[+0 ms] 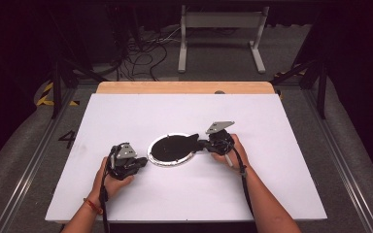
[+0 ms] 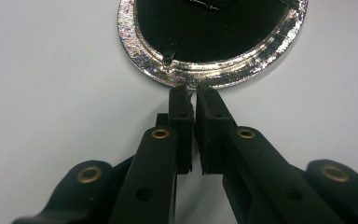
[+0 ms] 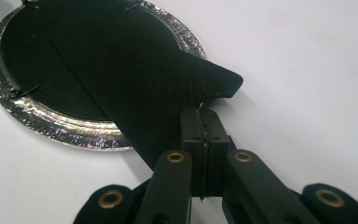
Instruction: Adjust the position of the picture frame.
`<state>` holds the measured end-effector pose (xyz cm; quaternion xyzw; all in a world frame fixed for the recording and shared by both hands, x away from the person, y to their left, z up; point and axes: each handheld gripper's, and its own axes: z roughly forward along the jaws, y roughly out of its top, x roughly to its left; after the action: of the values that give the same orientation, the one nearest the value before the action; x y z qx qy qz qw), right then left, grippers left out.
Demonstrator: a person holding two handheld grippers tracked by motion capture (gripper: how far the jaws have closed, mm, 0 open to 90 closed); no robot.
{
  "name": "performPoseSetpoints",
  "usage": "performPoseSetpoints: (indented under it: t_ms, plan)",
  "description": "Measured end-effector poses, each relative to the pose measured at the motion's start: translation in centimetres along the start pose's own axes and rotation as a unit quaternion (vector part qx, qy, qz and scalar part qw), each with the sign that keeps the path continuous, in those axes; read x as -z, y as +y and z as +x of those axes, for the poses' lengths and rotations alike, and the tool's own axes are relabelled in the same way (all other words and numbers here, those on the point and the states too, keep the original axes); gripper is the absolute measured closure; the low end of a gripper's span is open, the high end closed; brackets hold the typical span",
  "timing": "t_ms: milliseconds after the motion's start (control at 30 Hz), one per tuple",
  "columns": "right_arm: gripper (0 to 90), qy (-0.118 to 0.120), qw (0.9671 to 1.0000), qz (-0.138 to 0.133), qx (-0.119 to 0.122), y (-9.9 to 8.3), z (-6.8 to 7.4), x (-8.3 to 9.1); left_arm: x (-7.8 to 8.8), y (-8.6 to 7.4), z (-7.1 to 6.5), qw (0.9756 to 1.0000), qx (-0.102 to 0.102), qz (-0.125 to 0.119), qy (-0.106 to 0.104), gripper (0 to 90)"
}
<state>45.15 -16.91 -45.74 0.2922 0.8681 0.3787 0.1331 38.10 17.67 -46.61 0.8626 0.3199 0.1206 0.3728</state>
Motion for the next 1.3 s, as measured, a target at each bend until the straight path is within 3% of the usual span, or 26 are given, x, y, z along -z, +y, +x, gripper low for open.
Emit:
performPoseSetpoints:
  t_ms: [300,400,500,633,1067,1100,1300]
  plan:
    - [90.0,0.002,0.9999,0.004,0.01,-0.3,0.8,0.5,-0.7,0.7,-0.6,1.0,-0.008,-0.001,0.003,85.8]
    - [90.0,0.003,0.9999,0.004,0.011,-0.5,0.9,0.6,-0.8,0.7,-0.5,1.0,0.001,-0.002,-0.003,85.9]
    - [90.0,0.0,1.0,0.003,0.009,-0.8,1.3,0.9,-0.8,0.8,-0.7,0.9999,-0.012,0.002,0.007,86.0]
    - [90.0,0.003,1.0,0.003,0.009,-1.2,1.5,1.3,-0.9,0.9,-0.3,0.9999,-0.009,0.0,-0.006,86.3]
    - [90.0,-0.008,0.9999,0.003,0.012,-2.8,3.4,3.1,-1.7,1.7,-0.1,0.9999,-0.01,-0.005,-0.005,89.4]
    - [90.0,-0.009,0.9999,0.002,0.014,-3.0,3.5,3.2,-1.8,1.8,0.0,0.9998,-0.017,-0.004,-0.004,89.5]
    - [90.0,-0.009,0.9999,0.003,0.012,-3.7,4.5,4.0,-2.2,2.0,0.2,0.9999,-0.007,-0.011,0.0,89.3]
